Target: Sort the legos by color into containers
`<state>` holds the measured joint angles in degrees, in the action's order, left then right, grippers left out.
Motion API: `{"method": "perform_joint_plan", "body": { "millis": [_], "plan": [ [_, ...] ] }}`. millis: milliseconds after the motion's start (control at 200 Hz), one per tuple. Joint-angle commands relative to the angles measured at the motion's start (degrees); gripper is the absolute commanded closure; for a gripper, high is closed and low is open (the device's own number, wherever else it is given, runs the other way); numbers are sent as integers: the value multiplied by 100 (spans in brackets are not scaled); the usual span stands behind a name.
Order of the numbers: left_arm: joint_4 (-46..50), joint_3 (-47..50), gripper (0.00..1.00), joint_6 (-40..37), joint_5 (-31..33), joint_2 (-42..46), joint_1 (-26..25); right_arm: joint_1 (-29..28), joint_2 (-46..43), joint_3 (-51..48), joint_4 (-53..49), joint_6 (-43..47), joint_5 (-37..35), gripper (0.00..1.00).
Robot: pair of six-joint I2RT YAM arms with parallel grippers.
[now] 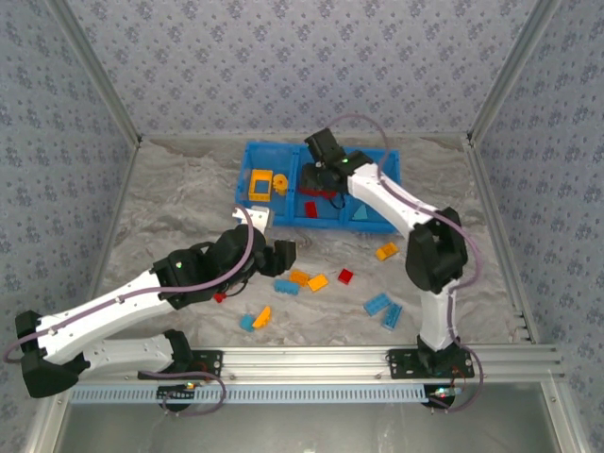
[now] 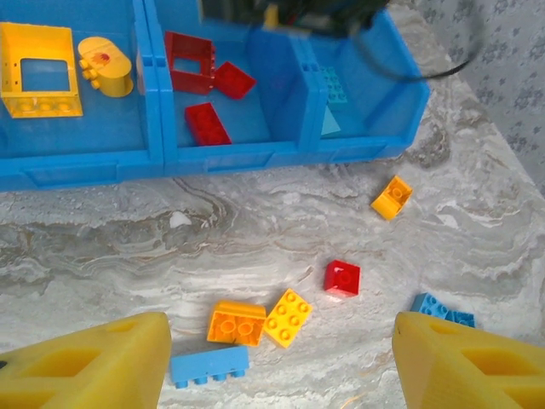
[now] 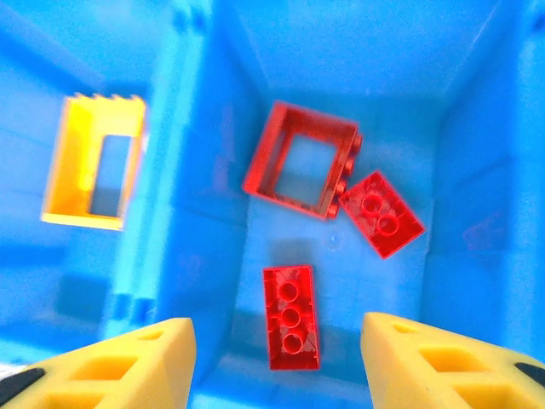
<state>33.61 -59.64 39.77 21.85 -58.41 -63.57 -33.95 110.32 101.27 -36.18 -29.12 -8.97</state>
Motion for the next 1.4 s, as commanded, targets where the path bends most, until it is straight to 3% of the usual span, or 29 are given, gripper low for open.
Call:
{"method": "perform_joint_plan", "body": {
  "millis": [0, 345, 650, 894, 1089, 1194, 1294, 1394],
  "plan": [
    [486, -198, 30, -4, 45, 24, 63, -102, -828, -283, -194, 230, -397, 44],
    [1928, -315, 30, 656, 20, 258, 463, -956, -3300, -2256, 39, 654, -327, 41],
    [2537, 303, 31, 1651, 38, 471, 563, -2412, -4469, -4000, 488, 710, 34, 30],
    [2974, 900, 32, 2413, 24, 579, 842, -3091, -4405, -4478, 1110, 531, 127, 27],
    [2477, 1909, 31, 2437, -1086, 877, 2193, -3540, -3854, -4487, 1499, 403, 94, 27],
    [2000, 2263, 32, 2314, -1578, 955, 2646, -3642, -3711, -4517, 1616, 335, 53, 28],
    [1682, 2309, 36, 2191, -1881, 842, 2567, -3648, -3759, -4625, 1669, 297, -57, 28],
    [1349, 2232, 39, 1826, -1868, 731, 1828, -3622, -3856, -4740, 1621, 286, -185, 28]
  ]
}}
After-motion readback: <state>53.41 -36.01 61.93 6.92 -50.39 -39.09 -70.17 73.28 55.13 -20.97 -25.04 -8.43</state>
